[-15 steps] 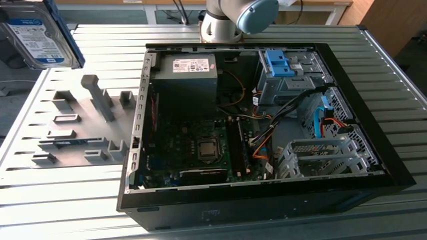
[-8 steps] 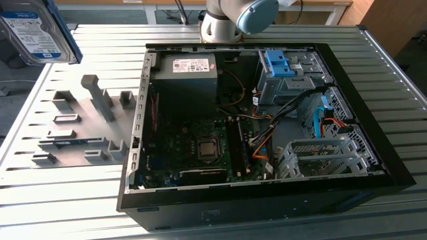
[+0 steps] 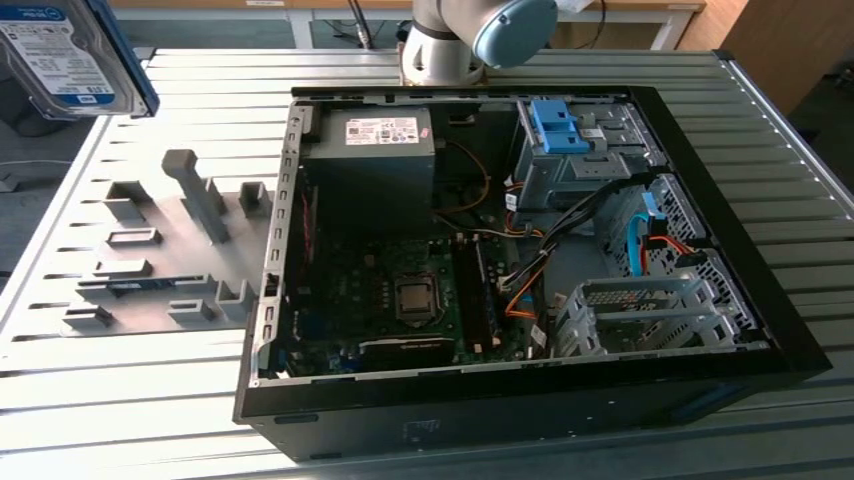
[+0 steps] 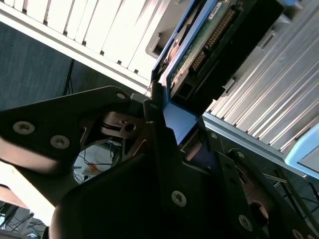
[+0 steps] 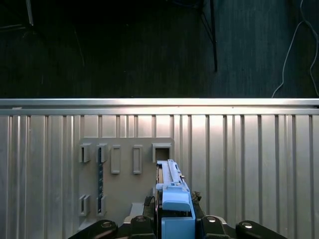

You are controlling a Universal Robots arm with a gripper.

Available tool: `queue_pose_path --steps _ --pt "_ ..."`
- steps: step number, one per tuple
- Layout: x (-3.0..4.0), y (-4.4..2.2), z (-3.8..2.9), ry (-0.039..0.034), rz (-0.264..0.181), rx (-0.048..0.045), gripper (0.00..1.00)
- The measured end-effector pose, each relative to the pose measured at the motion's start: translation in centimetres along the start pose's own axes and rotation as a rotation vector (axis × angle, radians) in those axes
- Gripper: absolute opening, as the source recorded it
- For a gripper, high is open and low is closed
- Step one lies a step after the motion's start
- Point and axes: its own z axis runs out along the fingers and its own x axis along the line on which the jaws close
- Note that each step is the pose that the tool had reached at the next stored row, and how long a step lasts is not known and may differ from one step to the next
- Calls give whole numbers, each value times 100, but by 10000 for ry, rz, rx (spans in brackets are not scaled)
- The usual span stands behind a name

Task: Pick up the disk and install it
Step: 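Pick up the disk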

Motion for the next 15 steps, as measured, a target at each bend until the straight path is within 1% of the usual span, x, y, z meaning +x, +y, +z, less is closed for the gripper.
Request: queue_pose_path --steps 11,13,15 --pt "3 -1 -3 1 -1 -2 36" --pt "17 0 -3 1 0 -1 36" --pt "49 -1 -3 0 -1 0 36"
